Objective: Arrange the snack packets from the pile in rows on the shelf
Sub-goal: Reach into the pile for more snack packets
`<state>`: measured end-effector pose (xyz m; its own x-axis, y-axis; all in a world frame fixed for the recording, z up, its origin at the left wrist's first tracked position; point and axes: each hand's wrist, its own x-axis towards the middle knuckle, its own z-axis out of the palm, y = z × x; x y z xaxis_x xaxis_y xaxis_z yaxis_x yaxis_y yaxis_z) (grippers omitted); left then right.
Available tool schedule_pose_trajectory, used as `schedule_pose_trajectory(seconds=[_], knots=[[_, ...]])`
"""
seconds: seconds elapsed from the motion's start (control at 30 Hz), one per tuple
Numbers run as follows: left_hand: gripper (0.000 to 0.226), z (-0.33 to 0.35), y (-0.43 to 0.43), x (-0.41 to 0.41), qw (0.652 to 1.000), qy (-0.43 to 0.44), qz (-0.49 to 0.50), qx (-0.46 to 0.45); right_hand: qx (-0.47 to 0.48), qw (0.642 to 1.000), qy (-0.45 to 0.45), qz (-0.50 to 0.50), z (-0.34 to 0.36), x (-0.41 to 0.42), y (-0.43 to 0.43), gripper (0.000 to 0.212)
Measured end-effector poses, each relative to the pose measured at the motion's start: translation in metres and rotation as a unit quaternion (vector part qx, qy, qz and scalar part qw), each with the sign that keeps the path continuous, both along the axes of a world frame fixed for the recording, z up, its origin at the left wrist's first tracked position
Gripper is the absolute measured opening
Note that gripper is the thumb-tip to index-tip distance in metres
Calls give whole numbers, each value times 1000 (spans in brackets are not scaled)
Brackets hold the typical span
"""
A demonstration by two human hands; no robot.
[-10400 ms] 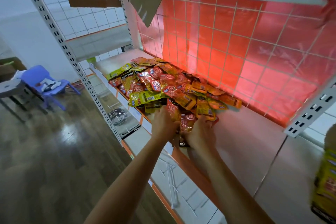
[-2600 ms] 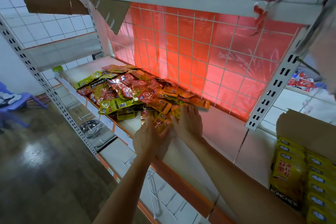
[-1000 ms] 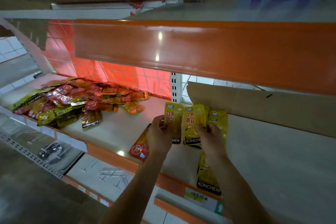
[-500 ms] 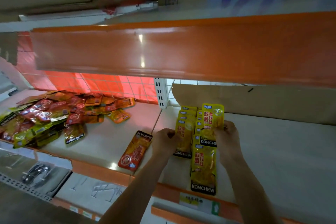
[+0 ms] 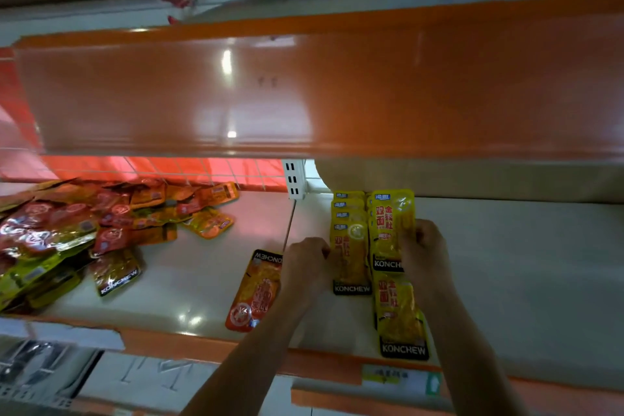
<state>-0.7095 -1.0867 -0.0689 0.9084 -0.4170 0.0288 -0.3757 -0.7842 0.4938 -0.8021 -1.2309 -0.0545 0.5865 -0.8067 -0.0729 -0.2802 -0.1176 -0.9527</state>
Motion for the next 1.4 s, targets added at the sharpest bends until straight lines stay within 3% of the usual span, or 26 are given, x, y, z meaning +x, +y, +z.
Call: schedule_pose_trajectory(seconds=[0.07, 0.13, 0.2, 0.27, 0.43, 0.5, 0.73, 0.9, 1.07, 1.27, 1.4], knots=[[24, 4, 1, 0, 999, -30, 14, 0, -11, 1000, 13, 16, 3, -1, 3, 10], [25, 10, 0, 0, 997, -44, 15, -64, -12, 999, 20, 30, 5, -2, 9, 8], [29, 15, -4, 1, 981, 50, -10, -185, -14, 998, 24, 51, 9, -1, 18, 7], [29, 20, -7, -2, 940, 178, -30, -289, -16, 997, 24, 73, 12, 0, 26, 8], [19, 14, -1, 0, 901, 268, -30, -340, -83, 992, 46, 86, 17, -2, 36, 11], [17, 8, 6, 3, 900, 292, -31, -324, -129, 988, 61, 61, 18, -4, 36, 19], [15, -1, 18, 5, 943, 262, -70, -192, -254, 959, 114, 54, 8, -5, 32, 33], [20, 4, 15, 4, 982, 138, -82, -98, -271, 953, 120, 65, 0, -5, 32, 33], [25, 6, 15, 3, 993, 68, -70, -62, -275, 951, 124, 69, -2, -4, 33, 31], [27, 7, 19, 4, 996, 63, -52, -33, -285, 950, 108, 75, 3, 5, 45, 31], [29, 12, 32, 11, 998, -8, -25, -55, -306, 944, 77, 97, 9, 18, 69, 30]])
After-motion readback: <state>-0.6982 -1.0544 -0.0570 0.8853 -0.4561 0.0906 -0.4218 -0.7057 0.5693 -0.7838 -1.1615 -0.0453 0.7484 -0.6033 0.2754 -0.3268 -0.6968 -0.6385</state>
